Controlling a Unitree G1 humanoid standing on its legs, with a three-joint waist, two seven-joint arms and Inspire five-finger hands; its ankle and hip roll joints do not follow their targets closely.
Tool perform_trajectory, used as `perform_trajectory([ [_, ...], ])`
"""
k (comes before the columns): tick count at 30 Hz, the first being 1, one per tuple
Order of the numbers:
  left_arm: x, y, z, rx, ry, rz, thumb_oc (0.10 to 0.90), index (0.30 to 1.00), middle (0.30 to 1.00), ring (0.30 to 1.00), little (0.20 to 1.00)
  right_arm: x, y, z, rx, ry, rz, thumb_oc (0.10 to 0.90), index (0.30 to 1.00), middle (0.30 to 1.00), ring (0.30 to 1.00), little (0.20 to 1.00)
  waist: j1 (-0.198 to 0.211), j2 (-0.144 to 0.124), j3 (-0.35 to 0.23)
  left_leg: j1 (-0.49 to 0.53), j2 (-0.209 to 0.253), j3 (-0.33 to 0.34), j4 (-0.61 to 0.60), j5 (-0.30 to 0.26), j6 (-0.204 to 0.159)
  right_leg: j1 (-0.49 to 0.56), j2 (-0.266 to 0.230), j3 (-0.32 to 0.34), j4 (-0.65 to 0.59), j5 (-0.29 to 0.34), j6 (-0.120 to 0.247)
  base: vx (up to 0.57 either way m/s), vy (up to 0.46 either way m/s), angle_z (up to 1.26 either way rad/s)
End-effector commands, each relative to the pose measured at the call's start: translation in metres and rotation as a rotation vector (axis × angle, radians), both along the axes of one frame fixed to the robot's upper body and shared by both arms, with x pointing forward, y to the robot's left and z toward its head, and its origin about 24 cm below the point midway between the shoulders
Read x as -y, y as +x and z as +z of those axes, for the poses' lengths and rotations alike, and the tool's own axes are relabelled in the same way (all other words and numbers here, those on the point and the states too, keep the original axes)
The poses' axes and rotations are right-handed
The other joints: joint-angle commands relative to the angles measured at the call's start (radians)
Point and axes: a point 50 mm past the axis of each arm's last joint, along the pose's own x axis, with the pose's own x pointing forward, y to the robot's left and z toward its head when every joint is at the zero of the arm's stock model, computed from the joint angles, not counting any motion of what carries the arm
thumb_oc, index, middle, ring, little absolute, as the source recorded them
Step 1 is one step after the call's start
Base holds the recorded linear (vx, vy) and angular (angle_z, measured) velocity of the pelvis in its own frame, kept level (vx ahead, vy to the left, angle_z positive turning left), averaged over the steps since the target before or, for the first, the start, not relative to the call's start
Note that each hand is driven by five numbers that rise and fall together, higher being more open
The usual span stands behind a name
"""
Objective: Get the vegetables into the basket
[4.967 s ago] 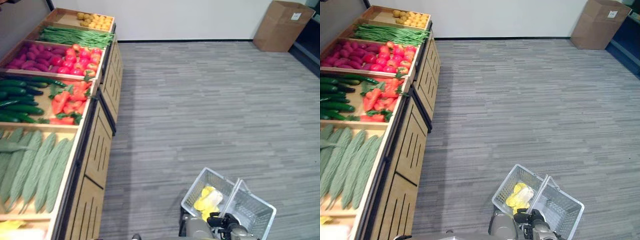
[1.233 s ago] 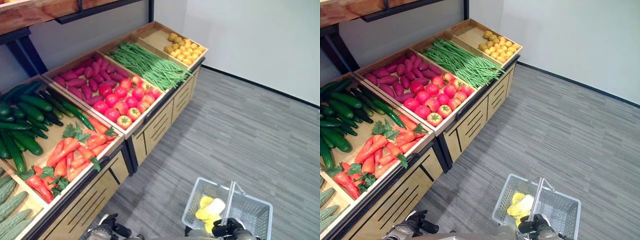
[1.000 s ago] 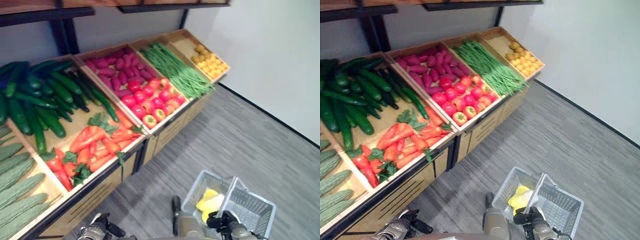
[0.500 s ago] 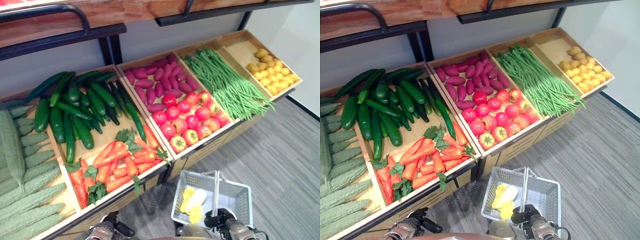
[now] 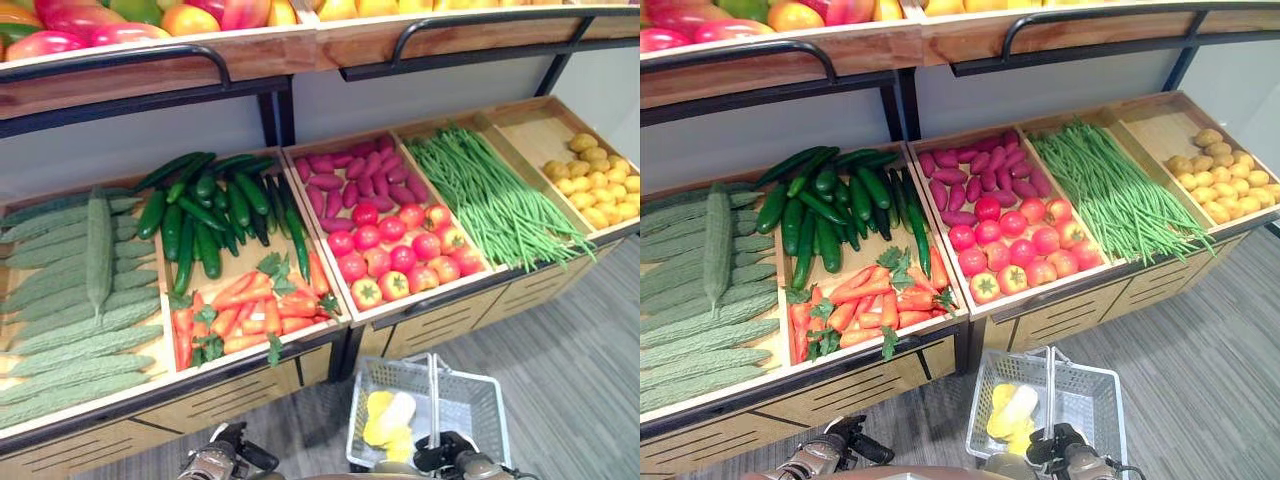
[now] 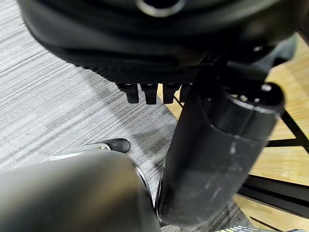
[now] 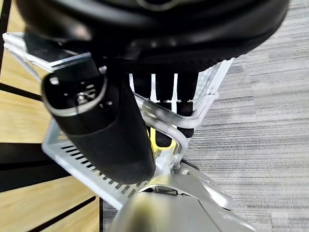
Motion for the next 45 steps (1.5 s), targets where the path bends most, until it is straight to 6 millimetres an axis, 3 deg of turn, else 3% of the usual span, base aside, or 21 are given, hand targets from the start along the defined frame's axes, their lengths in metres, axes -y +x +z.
perform_trajectory([
  [1,-0.003,-0.010,-0.002,-0.039,0.012,-0.014,0.900,1.000,1.000,1.000,1.000,0.005,-0.013,-0.001,-0.036,-0.018,0.021,0.400,0.300,0.300,0.300,0.300,0.002,-0.054,0.034,-0.003,0.018,0.130,-0.060,0.116,-0.007,0.048,-0.086,-0.019,0.083,-0.098,0.078,-0.13,-0.026,0.69],
  [2,-0.003,-0.010,-0.002,-0.039,0.012,-0.014,0.900,1.000,1.000,1.000,1.000,0.005,-0.012,-0.001,-0.036,-0.018,0.021,0.400,0.300,0.300,0.300,0.300,0.003,-0.054,0.033,-0.004,0.018,0.130,-0.060,0.116,-0.007,0.047,-0.086,-0.019,0.083,-0.098,0.078,-0.18,0.002,0.74],
  [3,0.000,-0.004,-0.001,-0.025,0.009,-0.040,0.900,1.000,1.000,1.000,1.000,0.009,-0.009,0.000,-0.025,-0.030,0.023,0.400,0.300,0.300,0.300,0.300,-0.022,-0.058,0.040,-0.028,0.028,0.285,-0.050,0.115,0.008,0.041,-0.102,-0.053,0.080,-0.091,0.084,-0.14,0.010,0.96],
  [4,0.000,-0.003,-0.001,-0.022,0.009,-0.046,0.900,1.000,1.000,1.000,1.000,0.010,-0.007,0.001,-0.023,-0.032,0.022,0.400,0.300,0.300,0.300,0.300,-0.027,-0.062,0.039,-0.029,0.028,0.338,-0.031,0.092,0.013,0.032,-0.107,-0.064,0.082,-0.087,0.085,-0.17,0.009,1.03],
  [6,0.000,-0.004,-0.001,-0.028,0.008,-0.048,0.900,1.000,1.000,1.000,1.000,0.009,-0.008,0.000,-0.036,-0.032,0.029,0.400,0.300,0.300,0.300,0.300,-0.028,-0.063,0.036,-0.023,0.017,0.367,-0.017,0.057,0.013,0.026,-0.109,-0.078,0.082,-0.091,0.081,-0.07,0.030,0.59],
  [7,0.000,-0.005,-0.001,-0.032,0.007,-0.049,0.900,1.000,1.000,1.000,1.000,0.009,-0.009,0.000,-0.038,-0.031,0.034,0.400,0.300,0.300,0.300,0.300,-0.030,-0.062,0.034,-0.027,0.018,0.382,-0.029,0.068,0.013,0.025,-0.108,-0.084,0.077,-0.087,0.083,-0.02,0.069,0.10],
  [15,-0.010,-0.009,-0.001,-0.041,0.029,-0.041,0.900,1.000,1.000,1.000,1.000,-0.001,-0.012,-0.003,-0.058,-0.012,0.058,0.400,0.300,0.300,0.300,0.300,-0.016,-0.098,0.032,-0.004,-0.007,0.412,-0.035,0.031,0.038,0.032,-0.132,-0.063,0.064,-0.048,0.105,0.02,0.101,0.11],
  [25,-0.013,-0.005,0.001,-0.025,0.037,-0.046,0.900,1.000,1.000,1.000,1.000,-0.005,-0.006,-0.003,-0.044,-0.003,0.068,0.400,0.300,0.300,0.300,0.300,-0.008,-0.115,0.052,-0.006,-0.072,0.411,-0.009,-0.025,0.085,-0.015,-0.178,0.000,0.081,0.003,0.144,-0.03,0.148,-0.09],
  [28,-0.013,-0.002,0.002,-0.012,0.036,-0.053,0.900,1.000,1.000,1.000,1.000,-0.007,0.005,-0.001,-0.008,0.004,0.061,0.400,0.300,0.300,0.300,0.300,-0.019,-0.118,0.066,-0.023,-0.100,0.399,-0.001,-0.034,0.103,-0.061,-0.195,0.067,0.090,0.043,0.170,-0.07,0.155,-0.13],
  [30,-0.015,0.004,0.004,0.006,0.043,-0.054,0.900,1.000,1.000,1.000,1.000,-0.011,0.013,0.001,0.020,0.019,0.054,0.400,0.300,0.300,0.300,0.300,-0.039,-0.109,0.075,-0.040,-0.097,0.380,-0.007,-0.019,0.111,-0.098,-0.185,0.184,0.128,0.048,0.188,-0.14,0.079,-0.14],
  [31,-0.017,0.009,0.006,0.021,0.048,-0.058,0.900,1.000,1.000,1.000,1.000,-0.015,0.017,0.001,0.032,0.028,0.062,0.400,0.300,0.300,0.300,0.300,-0.036,-0.096,0.071,-0.054,-0.087,0.384,-0.018,-0.003,0.118,-0.098,-0.183,0.220,0.173,0.012,0.186,-0.18,0.044,0.09],
  [32,-0.017,0.009,0.006,0.021,0.050,-0.057,0.900,1.000,1.000,1.000,1.000,-0.015,0.016,0.001,0.027,0.026,0.065,0.400,0.300,0.300,0.300,0.300,-0.025,-0.091,0.067,-0.059,-0.082,0.389,-0.020,0.002,0.121,-0.078,-0.194,0.200,0.180,0.000,0.176,-0.23,0.035,-0.06],
  [33,-0.018,0.008,0.006,0.019,0.051,-0.053,0.900,1.000,1.000,1.000,1.000,-0.015,0.015,0.000,0.019,0.020,0.080,0.400,0.300,0.300,0.300,0.300,0.003,-0.084,0.052,-0.071,-0.075,0.409,-0.031,0.015,0.120,-0.038,-0.220,0.127,0.179,-0.017,0.166,-0.15,0.000,0.04],
  [35,-0.019,0.006,0.005,0.011,0.049,-0.044,0.900,1.000,1.000,1.000,1.000,-0.016,0.014,0.000,0.010,0.017,0.101,0.400,0.300,0.300,0.300,0.300,0.026,-0.095,0.027,-0.069,-0.078,0.431,-0.041,0.020,0.111,0.001,-0.236,0.072,0.122,-0.009,0.177,-0.11,-0.037,-0.31],
  [39,-0.023,-0.001,0.004,-0.014,0.056,-0.035,0.900,1.000,1.000,1.000,1.000,-0.018,0.011,-0.001,0.003,0.025,0.113,0.400,0.300,0.300,0.300,0.300,0.016,-0.114,0.005,-0.059,-0.074,0.414,-0.033,0.029,0.095,0.025,-0.206,0.072,0.089,-0.036,0.173,0.00,-0.095,-0.27],
  [45,-0.015,0.010,0.006,0.044,0.040,-0.046,0.900,1.000,1.000,1.000,1.000,-0.012,0.005,-0.002,-0.006,0.009,0.094,0.400,0.300,0.300,0.300,0.300,0.009,-0.106,0.008,-0.025,-0.057,0.383,-0.056,0.045,0.080,0.062,-0.184,0.039,0.069,-0.049,0.158,0.02,-0.081,0.12],
])
